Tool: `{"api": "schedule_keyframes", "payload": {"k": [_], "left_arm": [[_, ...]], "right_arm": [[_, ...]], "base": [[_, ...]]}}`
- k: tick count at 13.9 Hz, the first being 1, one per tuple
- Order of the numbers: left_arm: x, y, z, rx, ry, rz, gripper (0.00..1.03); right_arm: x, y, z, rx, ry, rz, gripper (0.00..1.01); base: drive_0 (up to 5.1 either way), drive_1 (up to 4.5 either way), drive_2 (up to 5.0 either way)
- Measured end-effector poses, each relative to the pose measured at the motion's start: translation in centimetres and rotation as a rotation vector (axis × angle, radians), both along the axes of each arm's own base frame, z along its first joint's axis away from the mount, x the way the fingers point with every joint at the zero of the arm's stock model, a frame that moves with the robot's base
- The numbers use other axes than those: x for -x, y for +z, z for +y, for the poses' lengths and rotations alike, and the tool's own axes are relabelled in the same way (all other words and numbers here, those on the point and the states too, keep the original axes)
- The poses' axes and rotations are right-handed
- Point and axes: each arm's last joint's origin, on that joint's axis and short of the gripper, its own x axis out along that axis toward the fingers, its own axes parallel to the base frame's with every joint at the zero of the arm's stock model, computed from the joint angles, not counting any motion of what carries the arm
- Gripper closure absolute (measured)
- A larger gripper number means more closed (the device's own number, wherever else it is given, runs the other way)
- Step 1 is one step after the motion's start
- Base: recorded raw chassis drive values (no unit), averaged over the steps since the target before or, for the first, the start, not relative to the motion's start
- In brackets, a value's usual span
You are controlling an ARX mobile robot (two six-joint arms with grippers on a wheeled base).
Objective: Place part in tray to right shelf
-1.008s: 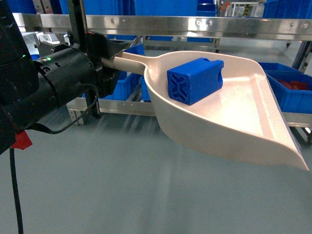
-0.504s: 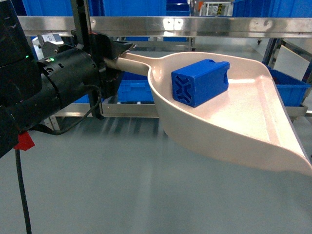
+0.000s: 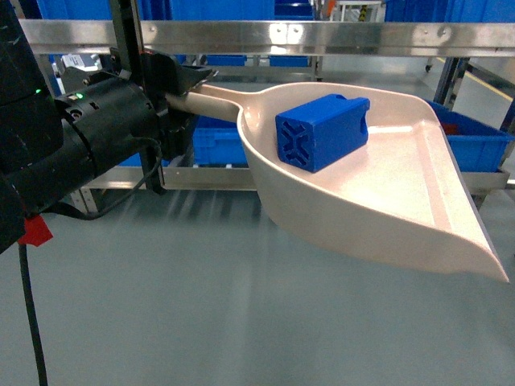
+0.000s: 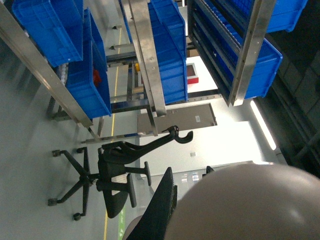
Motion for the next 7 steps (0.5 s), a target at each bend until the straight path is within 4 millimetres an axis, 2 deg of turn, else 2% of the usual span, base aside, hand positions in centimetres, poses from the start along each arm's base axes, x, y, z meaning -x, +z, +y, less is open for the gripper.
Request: {"api": "schedule_keyframes", "payload": {"k": [7], "left_arm": [[-0.01,-0.03,0.00,-0.001,0.002,0.003,0.90]], "right_arm": [[-0.01,-0.03,0.00,0.001,0.000,0.003,0.03]], "base": [[-1.6,-1.59,-1.6]]}}
